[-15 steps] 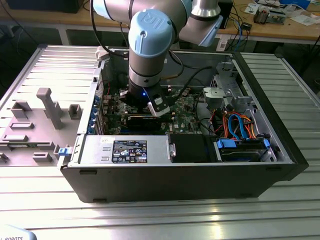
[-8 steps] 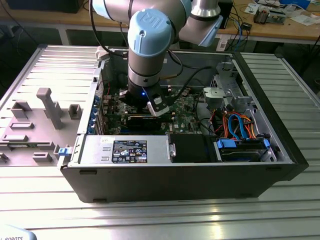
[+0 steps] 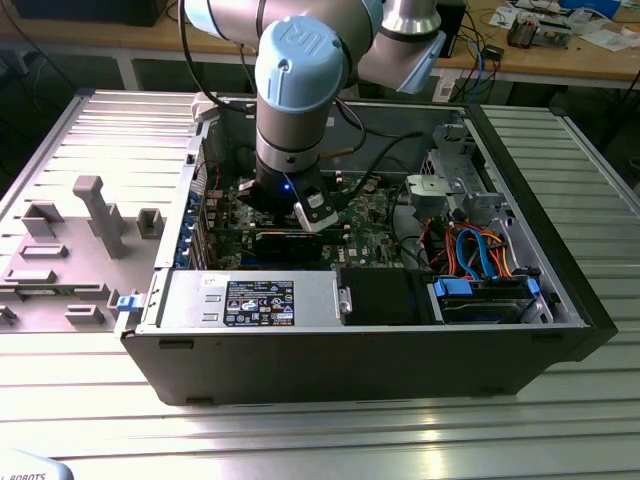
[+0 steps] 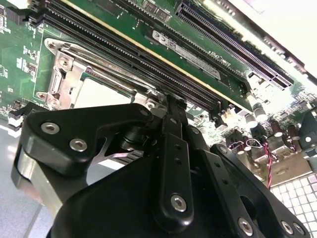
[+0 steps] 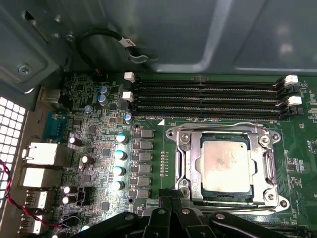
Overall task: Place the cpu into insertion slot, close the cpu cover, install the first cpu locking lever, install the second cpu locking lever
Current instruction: 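Install the second cpu locking lever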
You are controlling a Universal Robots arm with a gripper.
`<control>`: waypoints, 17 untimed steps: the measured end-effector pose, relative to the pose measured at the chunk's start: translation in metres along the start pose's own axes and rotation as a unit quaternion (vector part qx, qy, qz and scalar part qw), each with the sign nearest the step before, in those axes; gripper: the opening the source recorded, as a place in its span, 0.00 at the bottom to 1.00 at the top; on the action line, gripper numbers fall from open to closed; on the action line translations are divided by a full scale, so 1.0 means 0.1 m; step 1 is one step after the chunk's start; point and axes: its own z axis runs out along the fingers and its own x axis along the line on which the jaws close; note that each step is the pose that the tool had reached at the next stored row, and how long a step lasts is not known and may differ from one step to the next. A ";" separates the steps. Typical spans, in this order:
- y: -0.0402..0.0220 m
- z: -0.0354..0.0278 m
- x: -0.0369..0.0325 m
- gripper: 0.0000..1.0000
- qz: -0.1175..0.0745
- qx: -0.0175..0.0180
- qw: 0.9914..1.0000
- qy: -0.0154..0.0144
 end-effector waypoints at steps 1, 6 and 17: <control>0.008 -0.027 0.007 0.11 0.000 0.000 1.000 0.000; 0.039 -0.133 0.025 0.11 0.000 0.000 1.000 0.000; 0.079 -0.266 0.034 0.11 0.000 0.000 1.000 0.000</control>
